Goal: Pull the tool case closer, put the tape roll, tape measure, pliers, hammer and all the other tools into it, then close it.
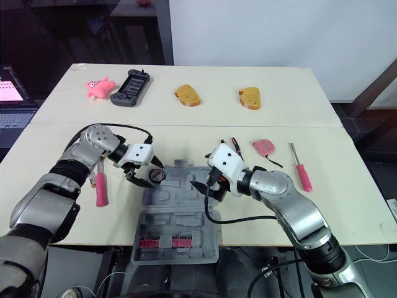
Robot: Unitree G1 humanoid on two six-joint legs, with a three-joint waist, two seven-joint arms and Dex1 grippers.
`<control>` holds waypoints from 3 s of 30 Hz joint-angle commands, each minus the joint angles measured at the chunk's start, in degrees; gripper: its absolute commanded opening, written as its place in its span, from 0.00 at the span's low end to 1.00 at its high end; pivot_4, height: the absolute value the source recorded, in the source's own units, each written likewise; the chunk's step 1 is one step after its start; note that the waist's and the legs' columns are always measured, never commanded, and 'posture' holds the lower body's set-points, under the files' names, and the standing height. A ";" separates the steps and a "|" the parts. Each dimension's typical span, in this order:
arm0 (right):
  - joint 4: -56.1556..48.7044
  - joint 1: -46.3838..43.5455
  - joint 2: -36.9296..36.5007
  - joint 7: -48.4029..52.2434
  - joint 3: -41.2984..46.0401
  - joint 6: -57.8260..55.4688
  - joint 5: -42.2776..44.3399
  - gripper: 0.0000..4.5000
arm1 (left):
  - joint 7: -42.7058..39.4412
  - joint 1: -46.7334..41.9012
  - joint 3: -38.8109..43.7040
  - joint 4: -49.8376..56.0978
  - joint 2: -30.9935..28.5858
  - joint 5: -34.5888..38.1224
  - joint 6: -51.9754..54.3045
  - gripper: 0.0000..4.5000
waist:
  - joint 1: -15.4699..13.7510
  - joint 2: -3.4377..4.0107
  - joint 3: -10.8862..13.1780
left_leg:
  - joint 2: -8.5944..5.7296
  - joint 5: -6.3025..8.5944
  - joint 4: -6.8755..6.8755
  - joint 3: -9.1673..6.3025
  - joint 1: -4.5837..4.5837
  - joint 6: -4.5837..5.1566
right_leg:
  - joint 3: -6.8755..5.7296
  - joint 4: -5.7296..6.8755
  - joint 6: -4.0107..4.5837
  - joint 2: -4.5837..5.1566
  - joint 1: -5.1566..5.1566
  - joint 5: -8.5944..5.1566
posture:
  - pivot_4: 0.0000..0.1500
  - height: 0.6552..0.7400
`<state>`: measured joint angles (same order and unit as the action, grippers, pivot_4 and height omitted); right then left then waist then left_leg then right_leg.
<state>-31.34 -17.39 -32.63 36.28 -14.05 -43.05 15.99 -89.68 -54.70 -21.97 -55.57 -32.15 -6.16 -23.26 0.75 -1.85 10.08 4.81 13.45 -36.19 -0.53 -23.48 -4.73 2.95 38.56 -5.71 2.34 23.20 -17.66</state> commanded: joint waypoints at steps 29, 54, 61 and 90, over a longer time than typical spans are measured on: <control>-2.03 0.52 -0.14 -0.22 0.93 0.44 0.03 1.00 | 8.89 10.84 12.39 2.27 1.40 7.34 4.32 0.49 | 0.00 0.01 -0.01 | 0.00 0.00 -0.01 -0.01 0.02 0.00 | -0.01 0.03 0.00 0.01 -0.01 0.00 | 1.00 1.00; -3.42 1.19 -0.31 -0.17 1.86 0.20 0.95 1.00 | 17.61 12.41 8.27 -3.30 1.65 -0.02 -0.80 0.49 | -0.15 0.16 -0.12 | -0.01 0.00 0.01 0.00 0.77 0.00 | -0.01 0.09 0.02 0.02 -0.77 -0.01 | 1.00 1.00; -3.35 1.13 -0.55 0.11 3.35 1.21 1.41 1.00 | 11.63 11.04 12.48 2.25 1.42 7.16 3.99 0.49 | -0.09 0.15 -0.10 | -0.01 0.00 0.02 0.00 0.76 0.00 | -0.01 0.09 0.02 0.02 -0.75 -0.01 | 1.00 1.00; 10.28 44.20 -9.28 18.15 55.64 27.11 7.71 1.00 | 15.30 55.03 49.77 6.30 -33.40 22.32 12.84 0.90 | 0.12 0.21 -0.03 | 0.02 0.00 0.23 0.24 0.40 -0.04 | 0.02 -0.35 0.37 0.22 -0.36 -0.16 | 1.00 1.00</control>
<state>-20.65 27.17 -41.50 54.36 40.31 -17.66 23.32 -74.60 0.22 24.74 -48.92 -64.58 14.48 -9.22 0.87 -1.64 10.05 4.83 13.45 -35.96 -0.28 -23.10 -4.78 2.97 38.21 -5.34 2.55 22.85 -17.81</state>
